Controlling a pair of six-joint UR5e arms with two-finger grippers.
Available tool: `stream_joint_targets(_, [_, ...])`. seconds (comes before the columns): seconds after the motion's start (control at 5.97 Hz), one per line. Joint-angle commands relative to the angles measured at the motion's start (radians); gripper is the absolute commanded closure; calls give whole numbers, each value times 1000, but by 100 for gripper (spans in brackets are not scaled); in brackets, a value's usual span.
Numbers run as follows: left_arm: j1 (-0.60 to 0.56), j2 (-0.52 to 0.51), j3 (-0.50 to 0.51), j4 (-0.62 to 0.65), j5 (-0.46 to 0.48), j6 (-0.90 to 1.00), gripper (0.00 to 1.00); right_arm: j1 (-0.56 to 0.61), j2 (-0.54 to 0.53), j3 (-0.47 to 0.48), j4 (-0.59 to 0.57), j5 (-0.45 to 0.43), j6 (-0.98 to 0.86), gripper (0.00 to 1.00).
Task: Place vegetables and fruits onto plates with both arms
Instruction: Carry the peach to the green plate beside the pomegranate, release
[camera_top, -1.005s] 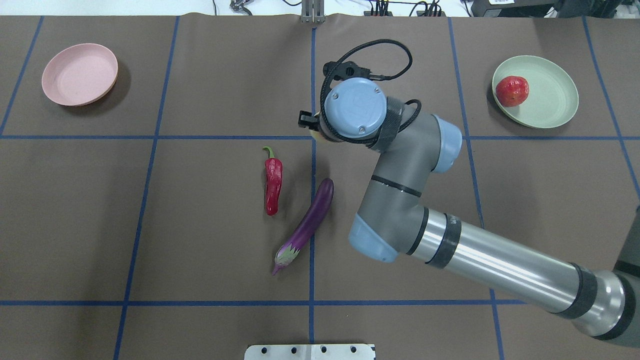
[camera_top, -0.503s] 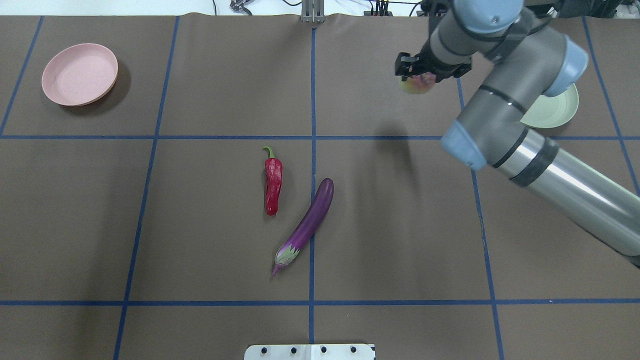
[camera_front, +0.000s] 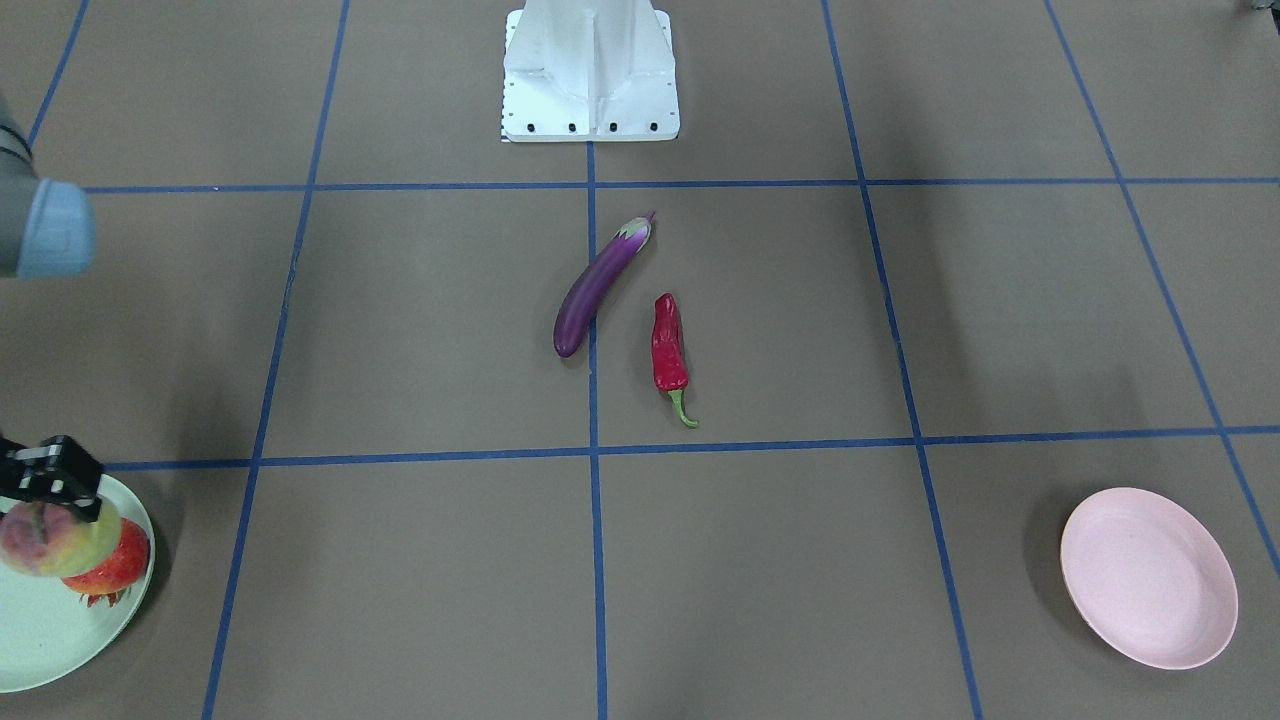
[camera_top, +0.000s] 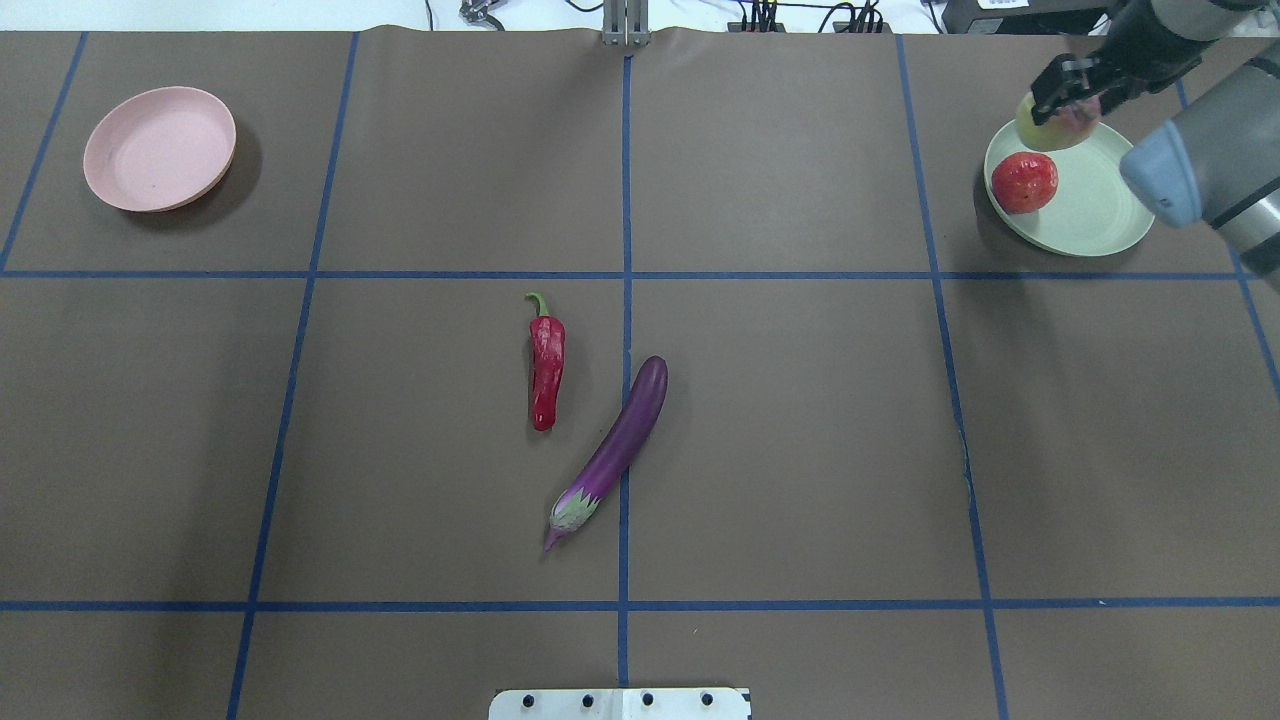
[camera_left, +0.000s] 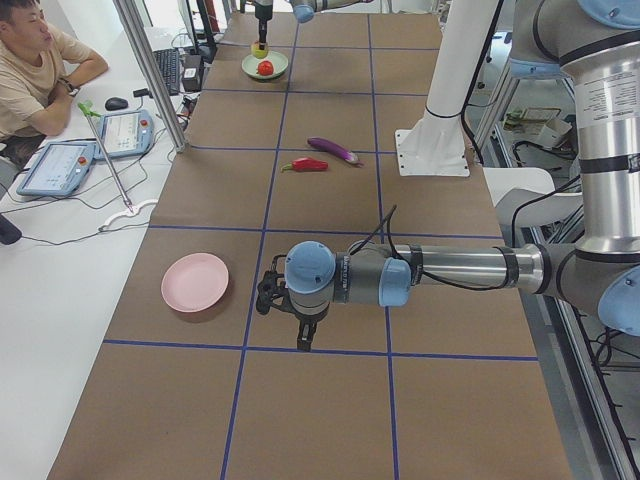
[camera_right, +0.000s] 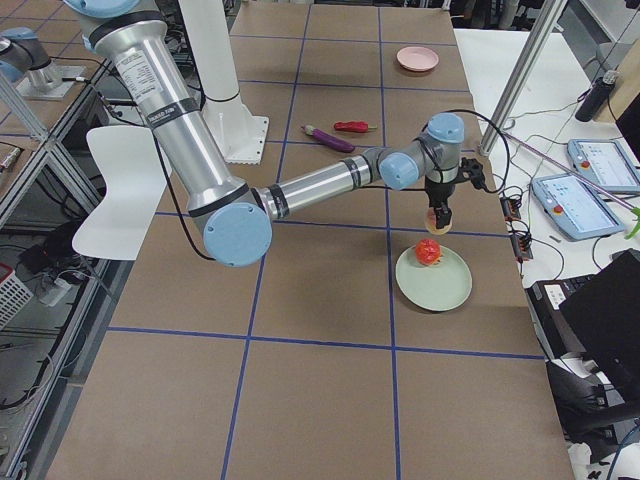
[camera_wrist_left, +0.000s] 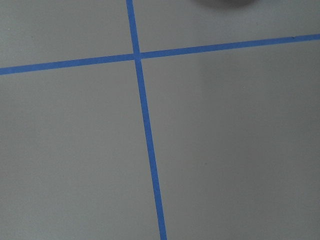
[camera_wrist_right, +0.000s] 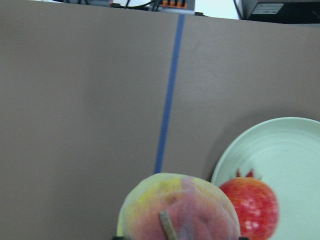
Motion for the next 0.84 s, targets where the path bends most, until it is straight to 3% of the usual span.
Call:
stream_joint_targets(0.0, [0,0,1,0,0,0,0,65,-53,-247,283,86,-106,100])
stream_joint_targets(0.17, [0,0,1,0,1,0,0,62,-51,-336,380,88,-105,100])
stream_joint_targets(0.34, [2,0,1,0,-1,0,0,59,-56,-343,382,88,-103,100])
stream_joint_targets(0.5, [3,0,1,0,-1,0,0,50,-59,-346,382,88,-103,85])
stream_joint_targets(0.67, [8,0,2,0,0,0,0,37,-58,-339,382,86,-102,1])
